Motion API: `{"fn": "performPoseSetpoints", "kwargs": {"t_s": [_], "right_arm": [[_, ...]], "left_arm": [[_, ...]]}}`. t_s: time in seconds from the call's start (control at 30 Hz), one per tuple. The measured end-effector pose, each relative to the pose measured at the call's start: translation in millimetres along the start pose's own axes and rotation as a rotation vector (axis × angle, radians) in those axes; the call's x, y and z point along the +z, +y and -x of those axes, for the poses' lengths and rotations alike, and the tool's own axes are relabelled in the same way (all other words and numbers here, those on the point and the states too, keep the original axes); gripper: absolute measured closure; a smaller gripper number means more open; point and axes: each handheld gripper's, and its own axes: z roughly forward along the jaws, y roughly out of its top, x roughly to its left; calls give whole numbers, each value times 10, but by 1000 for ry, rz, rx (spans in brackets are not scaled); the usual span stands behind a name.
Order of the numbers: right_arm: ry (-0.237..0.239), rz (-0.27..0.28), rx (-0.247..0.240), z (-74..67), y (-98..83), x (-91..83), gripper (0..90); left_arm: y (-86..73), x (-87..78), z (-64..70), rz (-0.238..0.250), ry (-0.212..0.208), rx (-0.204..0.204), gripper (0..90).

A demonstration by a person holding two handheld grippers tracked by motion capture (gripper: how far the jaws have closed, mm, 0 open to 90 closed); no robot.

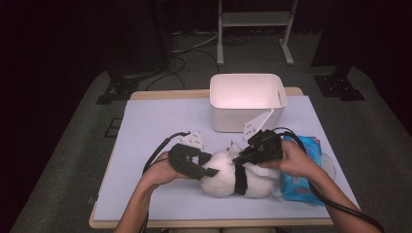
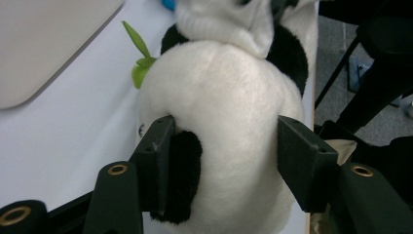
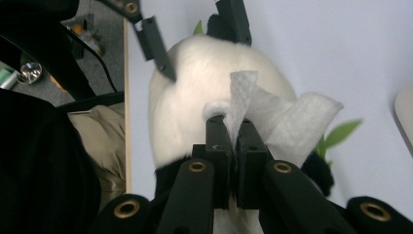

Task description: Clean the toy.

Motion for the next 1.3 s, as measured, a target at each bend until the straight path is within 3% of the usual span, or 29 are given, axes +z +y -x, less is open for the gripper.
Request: {"fn": "performPoseSetpoints", "kwargs": {"t_s": [0.07, 0.4, 0.57, 0.7, 0.97, 1.17, 1.3], "right_arm": [[2, -14, -11, 6, 52, 31, 859], [25, 21, -29, 20, 236, 55, 858], [26, 16, -24, 29, 188, 39, 855], [20, 2, -13, 29, 124, 5, 807], [-19, 23, 8, 25, 7, -201, 660], [-41, 9, 2, -6, -69, -292, 647], [-86, -4, -23, -48, -183, -395, 706]], "left_arm": [[9, 1, 12, -6, 6, 9, 427], [20, 10, 38, 4, 3, 18, 427], [8, 11, 35, 2, 5, 15, 421], [2, 13, 33, -7, 8, 15, 415], [-4, 14, 22, -23, 8, 11, 405], [0, 12, 22, -28, 6, 9, 399], [2, 14, 24, -32, 5, 9, 394]]}}
